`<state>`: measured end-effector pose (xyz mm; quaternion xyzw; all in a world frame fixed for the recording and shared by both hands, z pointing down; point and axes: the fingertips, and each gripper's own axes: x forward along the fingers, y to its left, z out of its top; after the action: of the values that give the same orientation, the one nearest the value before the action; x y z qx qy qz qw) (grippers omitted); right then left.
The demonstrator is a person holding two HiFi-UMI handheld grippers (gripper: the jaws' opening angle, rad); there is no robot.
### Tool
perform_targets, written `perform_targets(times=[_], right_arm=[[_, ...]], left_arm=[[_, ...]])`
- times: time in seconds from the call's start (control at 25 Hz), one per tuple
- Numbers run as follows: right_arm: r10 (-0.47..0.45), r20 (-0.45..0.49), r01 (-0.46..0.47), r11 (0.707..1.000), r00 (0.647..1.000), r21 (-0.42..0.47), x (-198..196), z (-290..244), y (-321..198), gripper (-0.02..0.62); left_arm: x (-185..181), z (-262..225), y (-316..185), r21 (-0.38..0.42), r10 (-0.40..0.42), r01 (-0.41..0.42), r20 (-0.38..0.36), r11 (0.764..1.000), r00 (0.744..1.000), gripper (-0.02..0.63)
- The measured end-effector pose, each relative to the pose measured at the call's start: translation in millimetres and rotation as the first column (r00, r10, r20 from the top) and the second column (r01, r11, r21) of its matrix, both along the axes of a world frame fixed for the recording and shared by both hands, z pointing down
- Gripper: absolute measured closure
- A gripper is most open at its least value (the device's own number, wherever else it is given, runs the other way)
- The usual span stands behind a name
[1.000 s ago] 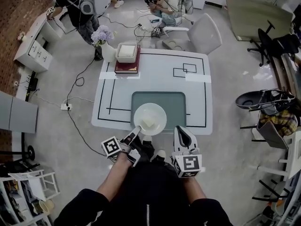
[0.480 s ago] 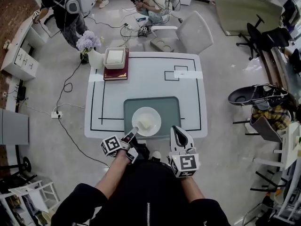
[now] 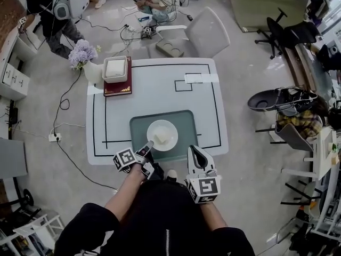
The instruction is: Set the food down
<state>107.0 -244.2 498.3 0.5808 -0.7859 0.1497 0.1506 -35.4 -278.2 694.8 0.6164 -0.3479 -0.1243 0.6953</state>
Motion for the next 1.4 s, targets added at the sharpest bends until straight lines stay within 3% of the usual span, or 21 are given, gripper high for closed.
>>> perform_targets(times=[0.6, 0.96, 1.4], right_arm=[[0.106, -0.007, -0.106, 0.994, 0.994, -0.031, 20.7, 4.0, 10.6, 0.584], [0.097, 0.001, -0.097, 0.994, 0.995, -0.046, 19.0, 9.6, 11.1, 0.584], [0.065, 0.017, -0.064, 0.997, 0.998, -0.054, 13.8, 12.8, 15.2, 0.584]], left_arm=[[31.4, 33.8, -8.8, -0.080, 0.071, -0.068, 0.038, 0.994, 0.997, 0.592], [32.7, 48.9, -5.8, -0.113, 0.117, -0.104, 0.108, 0.988, 0.987, 0.591], [17.2, 51.7, 2.6, -0.095, 0.178, -0.155, 0.331, 0.983, 0.927, 0.584]])
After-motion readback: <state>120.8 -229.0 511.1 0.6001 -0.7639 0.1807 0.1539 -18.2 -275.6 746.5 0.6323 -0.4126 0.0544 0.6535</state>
